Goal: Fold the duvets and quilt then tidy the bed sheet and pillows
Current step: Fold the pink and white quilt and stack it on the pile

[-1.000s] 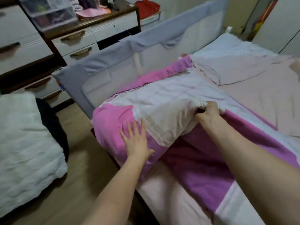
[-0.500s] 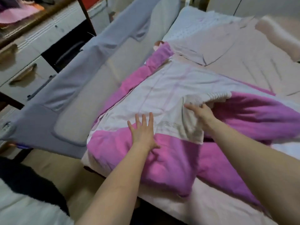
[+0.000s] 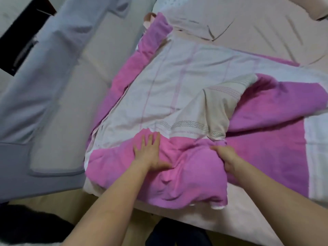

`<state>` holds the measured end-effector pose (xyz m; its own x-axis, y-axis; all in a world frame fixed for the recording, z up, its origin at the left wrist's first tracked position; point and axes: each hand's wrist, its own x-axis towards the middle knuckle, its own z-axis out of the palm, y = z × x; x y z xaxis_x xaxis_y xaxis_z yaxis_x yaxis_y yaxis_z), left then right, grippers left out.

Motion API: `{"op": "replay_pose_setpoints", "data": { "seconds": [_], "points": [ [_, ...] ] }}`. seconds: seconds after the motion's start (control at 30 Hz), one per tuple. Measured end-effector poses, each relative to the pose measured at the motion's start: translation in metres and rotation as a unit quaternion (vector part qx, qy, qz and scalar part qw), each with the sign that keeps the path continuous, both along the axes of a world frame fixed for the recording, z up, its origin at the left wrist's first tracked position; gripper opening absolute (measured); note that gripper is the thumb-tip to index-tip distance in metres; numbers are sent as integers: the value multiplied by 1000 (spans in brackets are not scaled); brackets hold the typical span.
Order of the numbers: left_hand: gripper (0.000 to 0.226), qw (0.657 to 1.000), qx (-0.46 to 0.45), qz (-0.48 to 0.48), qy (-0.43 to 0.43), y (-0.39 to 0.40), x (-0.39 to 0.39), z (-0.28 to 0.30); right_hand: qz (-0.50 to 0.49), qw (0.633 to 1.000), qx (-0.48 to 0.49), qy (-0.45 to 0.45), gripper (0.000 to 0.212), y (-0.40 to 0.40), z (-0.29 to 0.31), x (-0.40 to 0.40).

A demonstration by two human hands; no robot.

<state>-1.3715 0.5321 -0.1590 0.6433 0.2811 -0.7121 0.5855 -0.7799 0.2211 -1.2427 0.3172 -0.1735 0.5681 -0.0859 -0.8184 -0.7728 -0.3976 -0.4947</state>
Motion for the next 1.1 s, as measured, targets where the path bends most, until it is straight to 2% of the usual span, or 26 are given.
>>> {"op": "replay_pose_setpoints", "data": {
  "seconds": [0.07,0.13,0.17,0.2,0.23,0.27,0.3,0.33,0.4,0.43,0.47,0.5,0.53,0.6,0.63,0.7,0.77,0.8,0.9,0.93,1.0,1.1],
  "points": [
    [124,989,-59,131,-43,10,19,7,-33,998,49,-37,23,27,25,38],
    [114,954,-109,231,-154,26,42,28,-62,989,107,-81,21,62,58,83],
    [98,933,-148,260,-198,34,49,40,-71,985,119,-107,22,78,72,101],
    [71,911,-187,279,-238,43,61,65,-82,977,141,-135,20,97,89,124],
    [38,900,-213,268,-270,52,69,84,-103,969,168,-151,18,113,104,141],
    [17,897,-225,230,-303,62,78,101,-135,958,195,-160,19,132,115,161],
    [24,899,-227,185,-326,73,85,115,-152,953,201,-167,17,151,129,176],
    [47,908,-212,147,-329,80,84,118,-158,953,188,-176,11,163,128,190],
    [106,941,-105,75,-313,109,97,108,-158,954,181,-182,27,195,134,220],
    [121,956,-39,36,-288,122,105,99,-160,945,210,-192,22,211,141,227],
    [123,965,19,14,-262,131,110,89,-153,935,245,-207,15,224,147,230],
    [116,966,50,14,-251,143,119,78,-134,926,285,-207,14,241,158,229],
    [106,966,38,46,-252,154,128,66,-102,923,296,-224,14,255,163,227],
    [93,960,-26,124,-249,180,147,35,12,933,228,-278,14,275,153,225],
    [91,960,-39,144,-237,190,156,19,70,937,175,-295,29,277,137,222],
    [88,970,-1,125,-208,208,172,-13,169,945,118,-256,55,275,96,211],
    [79,979,53,72,-185,224,188,-41,219,946,98,-216,61,283,42,200],
    [72,980,53,55,-181,233,196,-53,227,948,79,-210,67,294,20,196],
    [59,982,17,28,-188,253,213,-75,195,952,-51,-229,115,330,-27,194],
    [61,979,4,30,-202,256,214,-77,151,953,-106,-240,120,336,-31,193],
    [69,968,-44,68,-237,266,213,-81,46,950,-175,-256,120,341,-40,191],
    [61,935,-126,143,-300,280,210,-77,-71,955,-137,-254,115,331,-53,184]
  ]
}}
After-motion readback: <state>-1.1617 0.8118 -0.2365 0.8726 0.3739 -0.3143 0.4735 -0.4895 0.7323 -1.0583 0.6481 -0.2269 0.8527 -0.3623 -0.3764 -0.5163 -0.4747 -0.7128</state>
